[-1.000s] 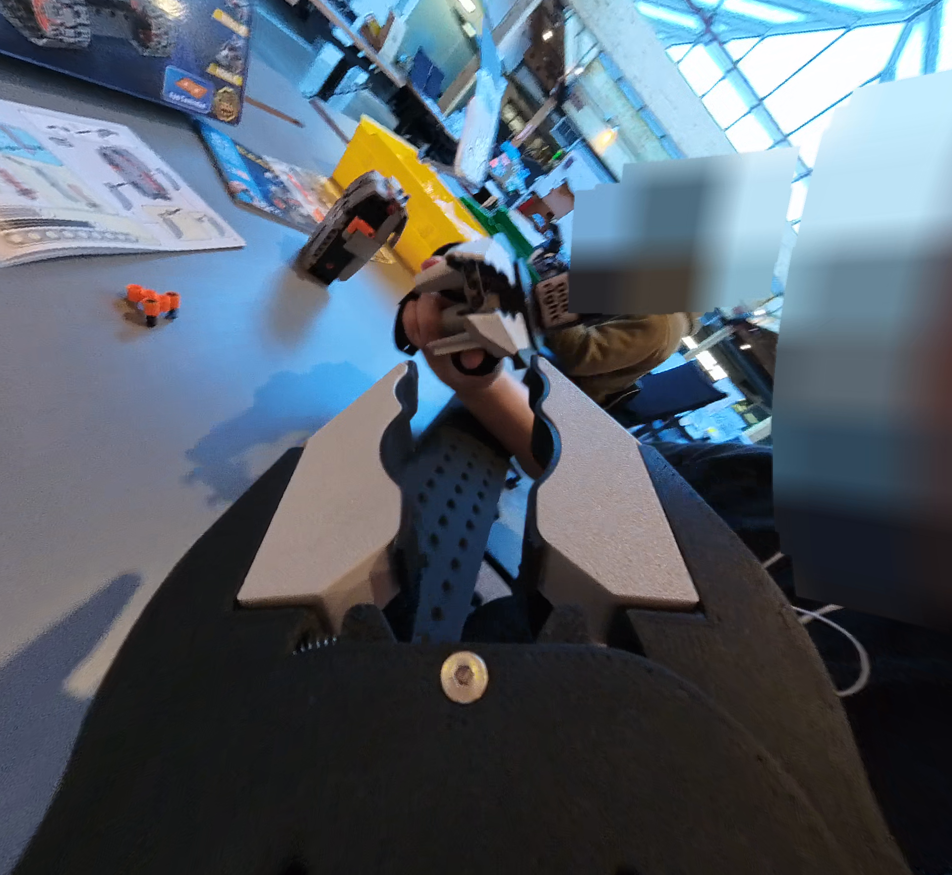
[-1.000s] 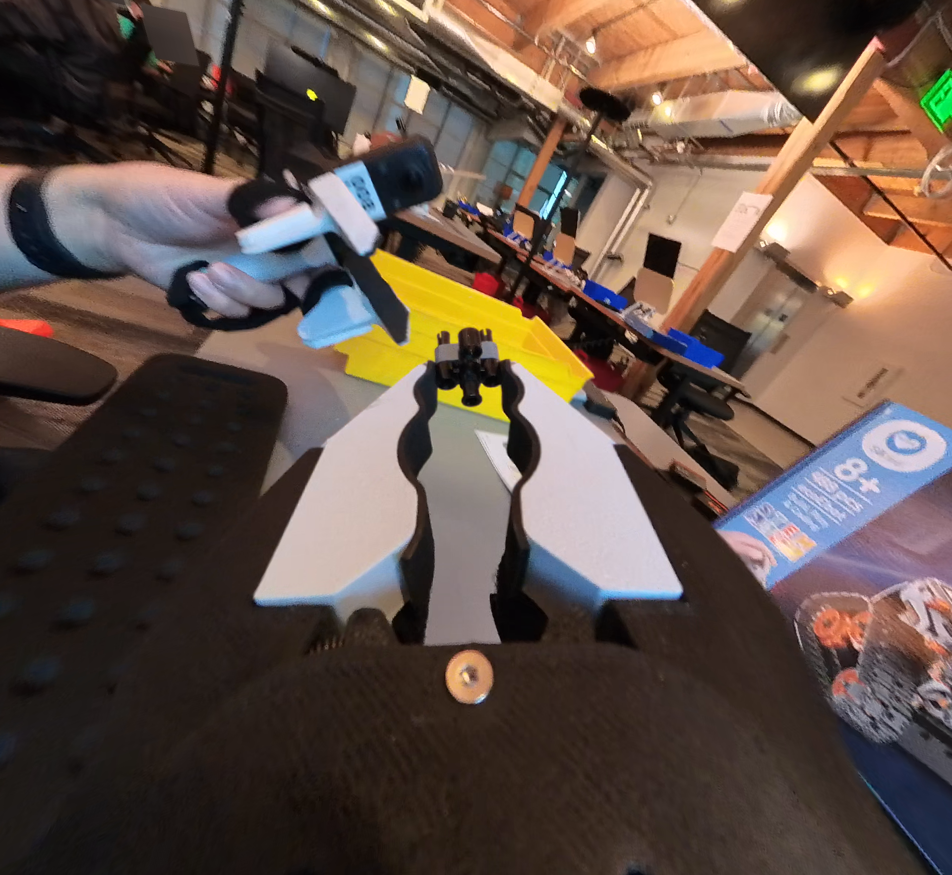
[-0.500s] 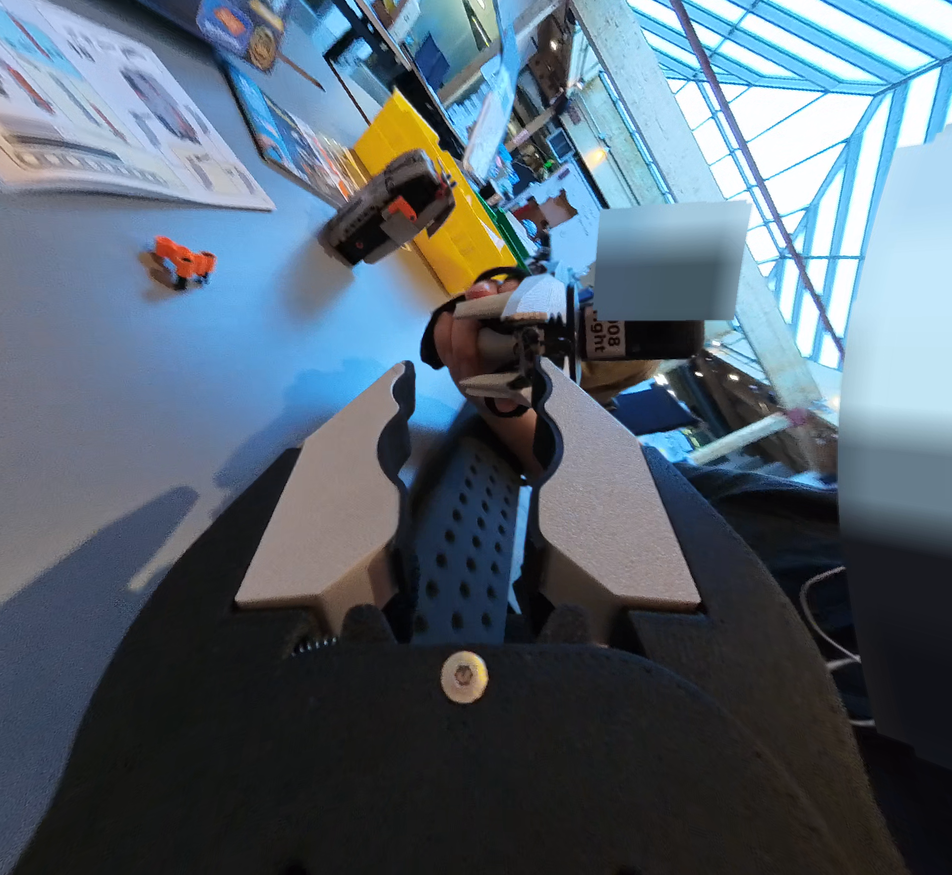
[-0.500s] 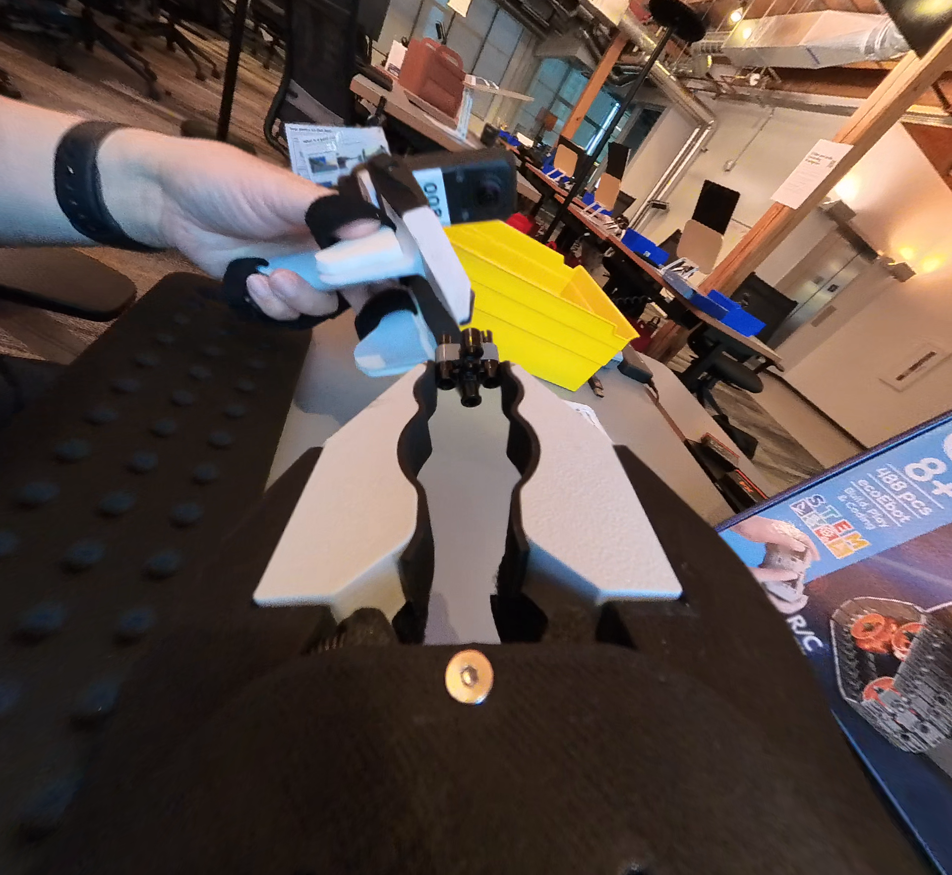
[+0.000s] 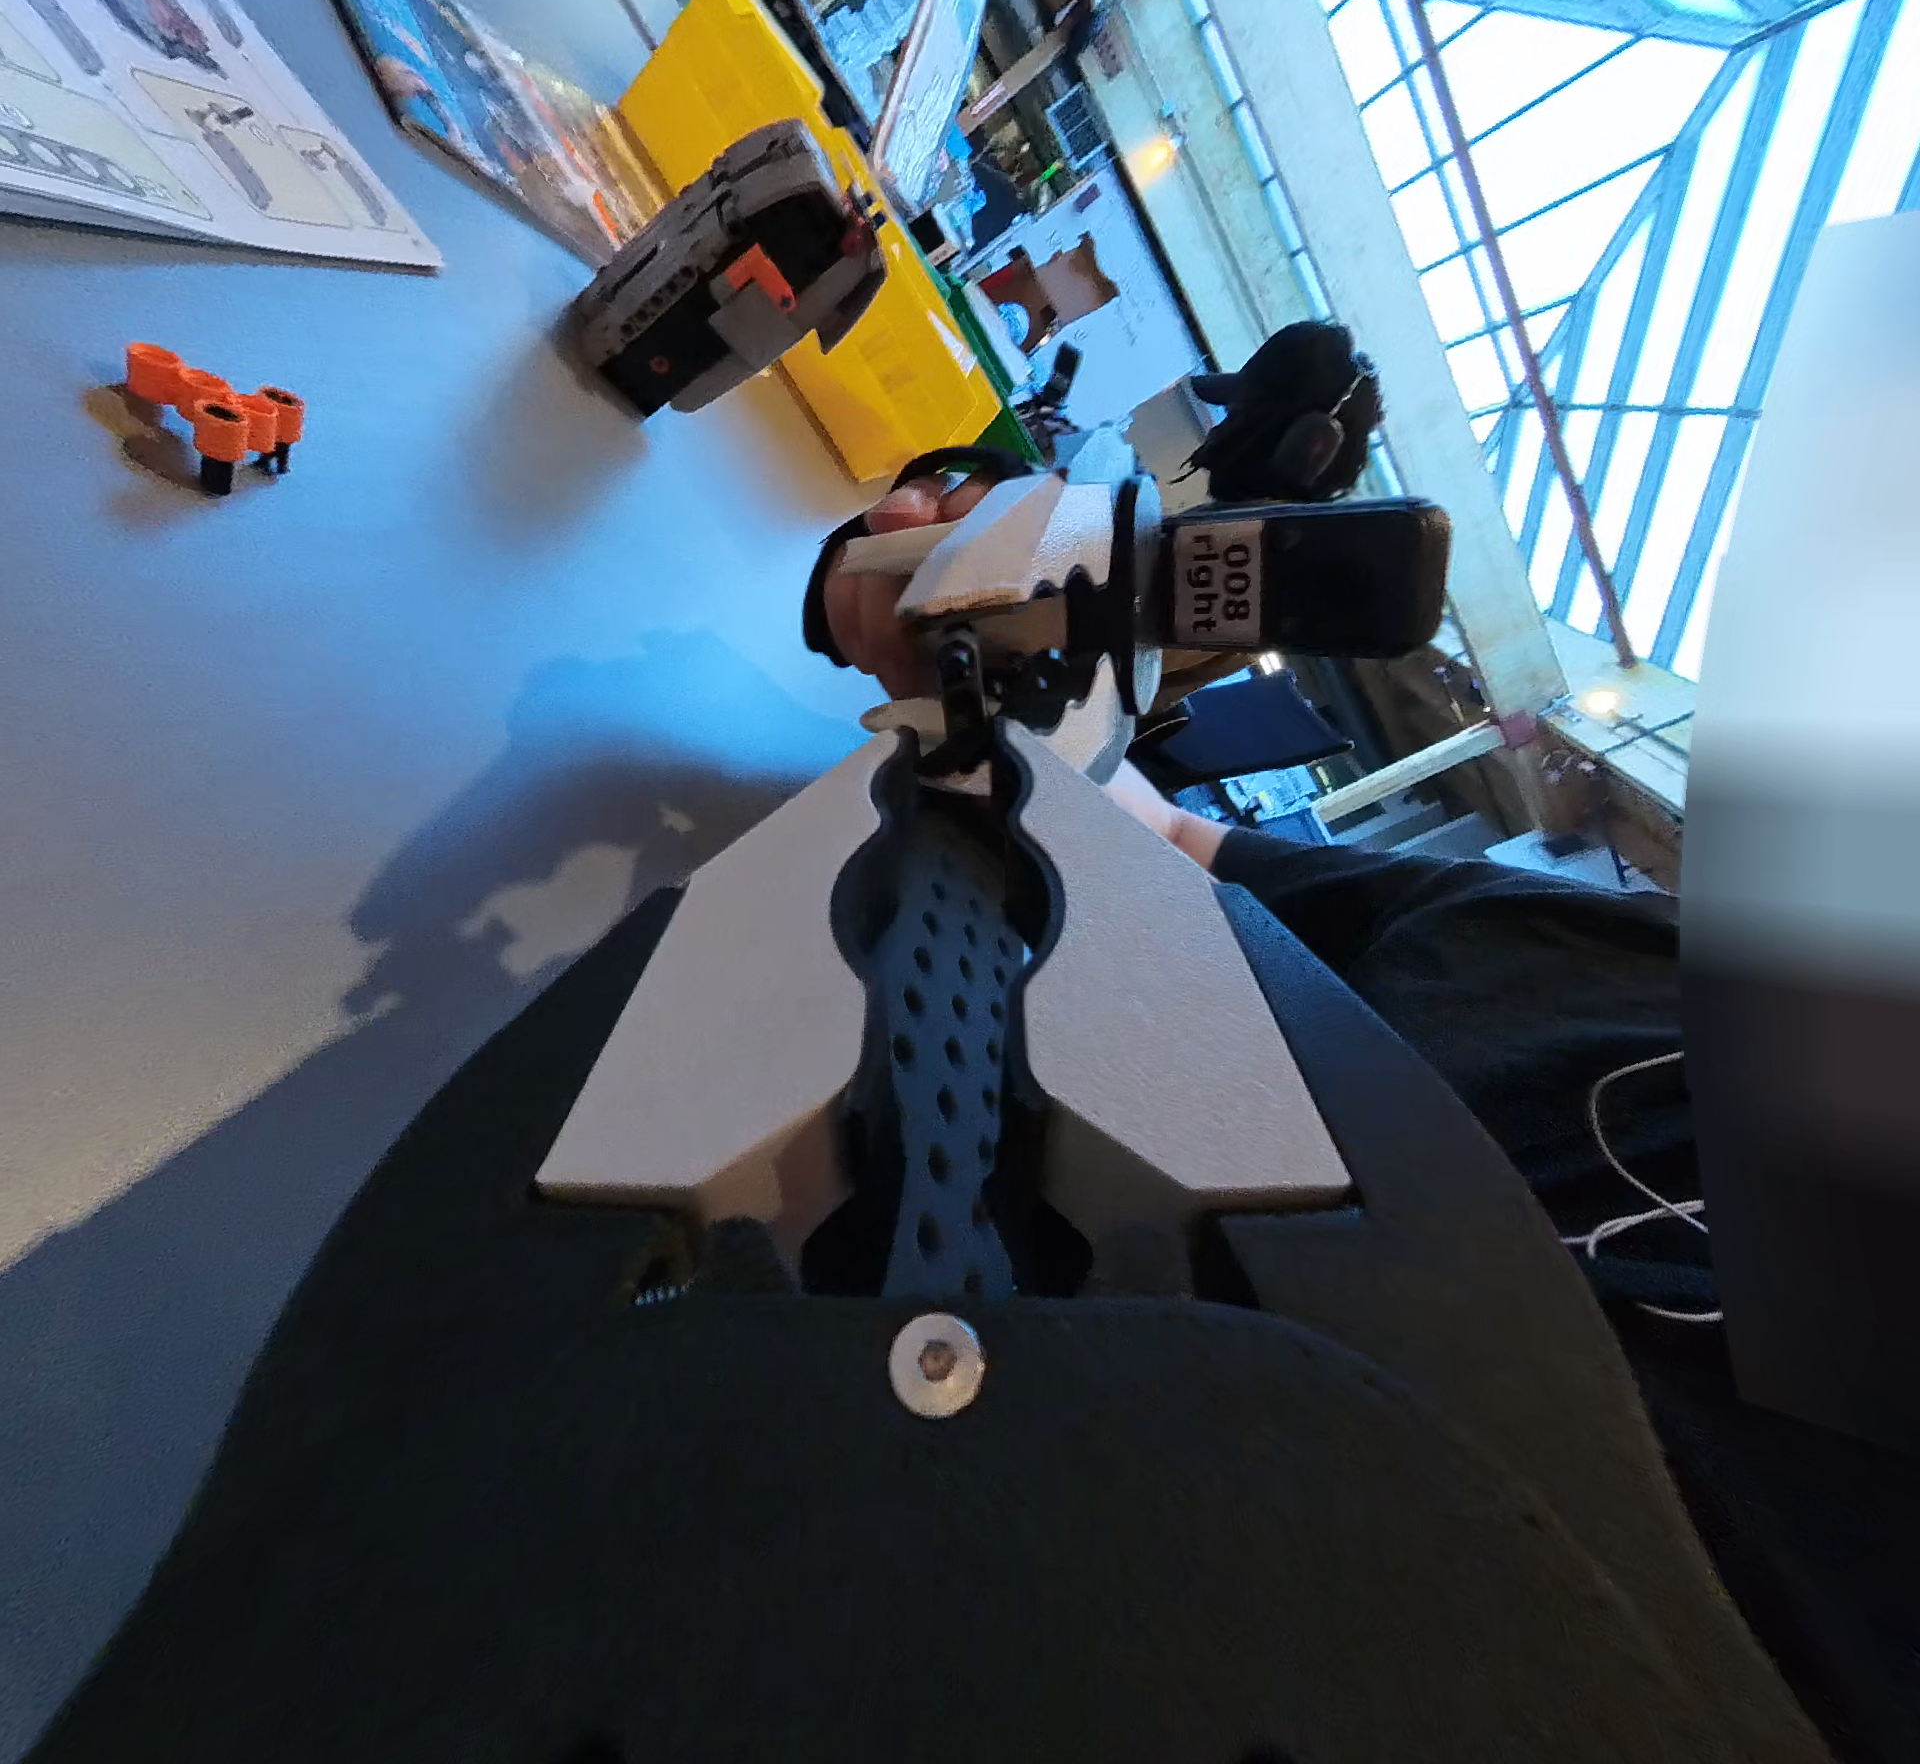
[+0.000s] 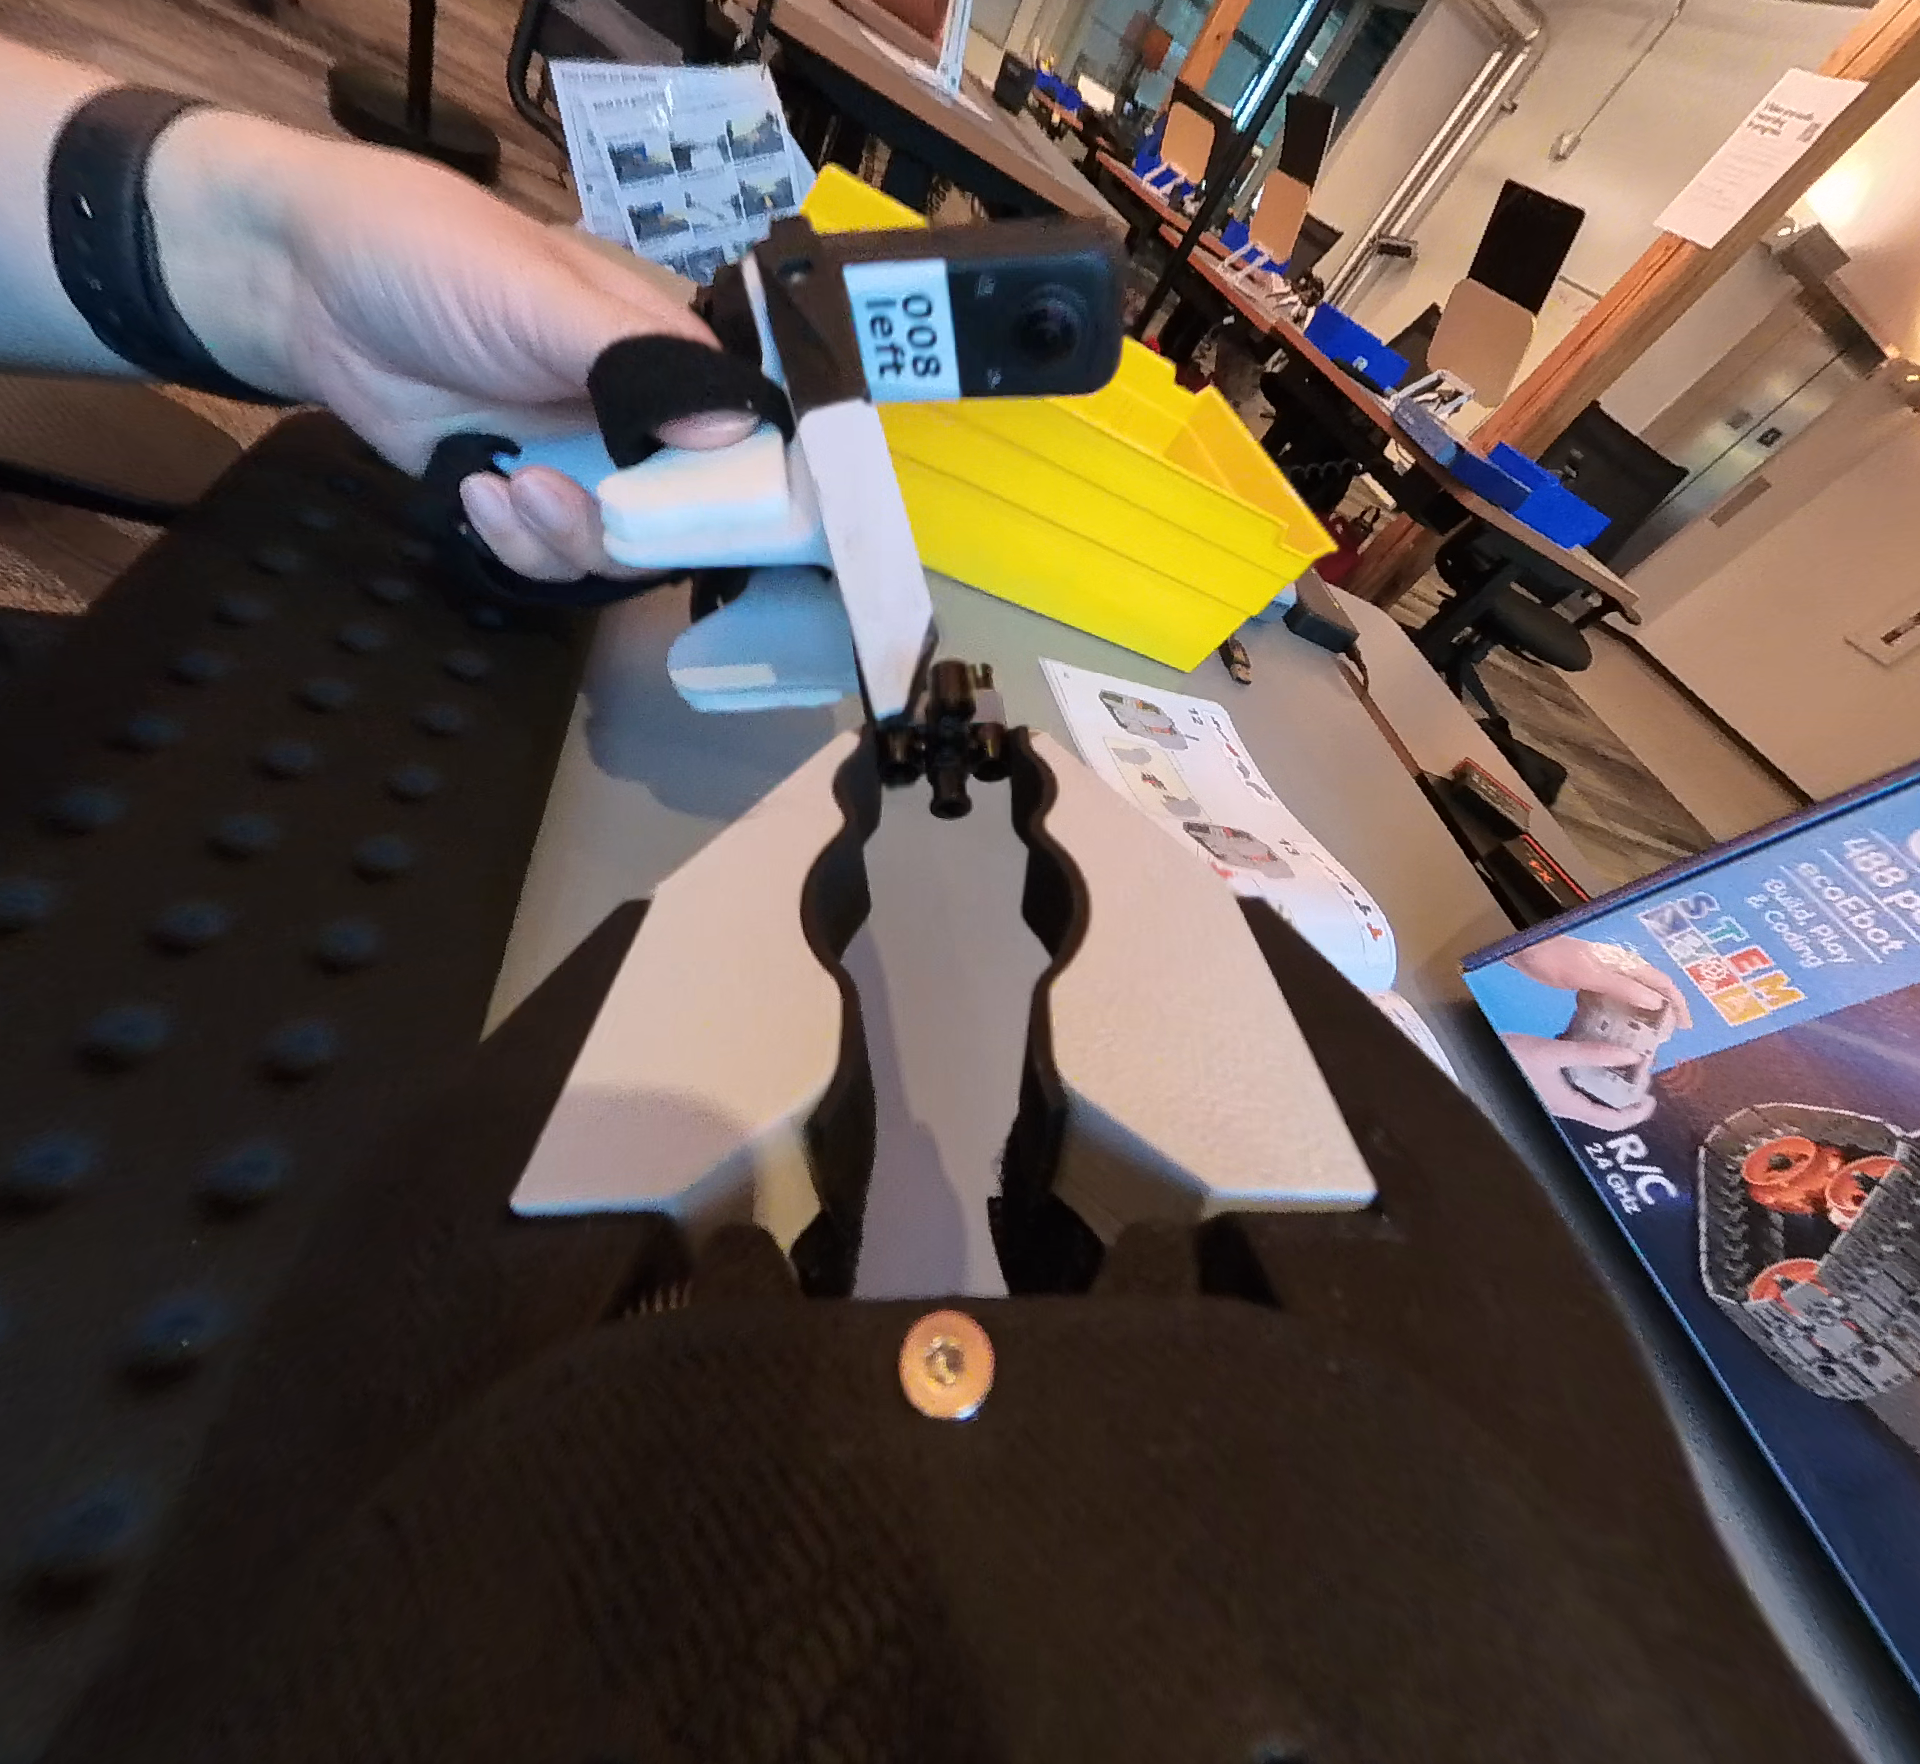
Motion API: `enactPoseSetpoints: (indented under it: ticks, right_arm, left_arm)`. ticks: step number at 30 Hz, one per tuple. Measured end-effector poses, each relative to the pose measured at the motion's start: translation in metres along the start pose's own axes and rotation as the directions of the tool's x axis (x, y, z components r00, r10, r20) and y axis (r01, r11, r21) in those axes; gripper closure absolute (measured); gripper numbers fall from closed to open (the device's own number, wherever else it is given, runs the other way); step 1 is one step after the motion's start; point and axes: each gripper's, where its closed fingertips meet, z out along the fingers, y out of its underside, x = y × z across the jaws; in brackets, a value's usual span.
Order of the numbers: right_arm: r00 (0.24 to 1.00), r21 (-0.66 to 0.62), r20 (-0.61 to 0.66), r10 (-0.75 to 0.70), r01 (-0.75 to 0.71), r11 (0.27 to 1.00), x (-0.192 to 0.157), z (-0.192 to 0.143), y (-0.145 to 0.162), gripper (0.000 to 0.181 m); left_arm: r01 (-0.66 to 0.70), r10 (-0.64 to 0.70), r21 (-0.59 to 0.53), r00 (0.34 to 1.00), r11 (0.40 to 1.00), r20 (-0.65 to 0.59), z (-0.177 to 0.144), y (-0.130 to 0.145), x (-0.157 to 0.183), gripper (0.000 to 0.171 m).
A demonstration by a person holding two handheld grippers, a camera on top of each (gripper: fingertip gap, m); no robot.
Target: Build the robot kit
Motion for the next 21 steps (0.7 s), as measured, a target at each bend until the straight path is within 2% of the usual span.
enactPoseSetpoints:
  ticks: [1, 4, 9, 14, 16, 18, 21]
  right_arm:
    - [1.0, -0.007, -0.002, -0.013, 0.013, 1.0, 0.0, 0.0, 0.001, 0.159]
    - [1.0, 0.046, -0.005, -0.008, 0.009, 0.999, 0.0, -0.002, -0.006, 0.154]
    - [1.0, 0.123, 0.011, -0.001, -0.001, 0.992, 0.003, -0.01, -0.018, 0.154]
    - [0.997, 0.081, 0.004, -0.074, 0.073, 0.994, -0.003, -0.008, -0.017, 0.16]
    - [0.998, 0.078, 0.015, -0.06, 0.058, 0.995, -0.004, -0.008, -0.02, 0.16]
    - [0.998, 0.098, 0.028, -0.06, 0.057, 0.994, -0.007, -0.01, -0.023, 0.16]
    - [0.997, 0.1, 0.032, -0.069, 0.066, 0.993, -0.009, -0.01, -0.025, 0.16]
  left_arm:
    - [-0.007, 0.007, -0.01, 1.0, 1.0, 0.016, -0.001, 0.0, -0.002, 0.167]
    - [-0.01, 0.01, 0.009, 1.0, 1.0, 0.002, -0.004, -0.004, -0.001, 0.168]
    - [0.066, -0.061, 0.045, 0.993, 0.997, -0.102, -0.009, -0.005, 0.008, 0.168]
    - [0.076, -0.071, 0.034, 0.988, 0.997, -0.136, -0.006, 0.001, 0.014, 0.168]
    - [0.072, -0.065, 0.038, 0.985, 0.997, -0.159, -0.007, 0.001, 0.017, 0.168]
    - [0.076, -0.062, 0.07, 0.981, 0.995, -0.183, -0.009, -0.004, 0.019, 0.159]
    - [0.045, -0.032, 0.059, 0.979, 0.997, -0.202, -0.01, -0.002, 0.021, 0.168]
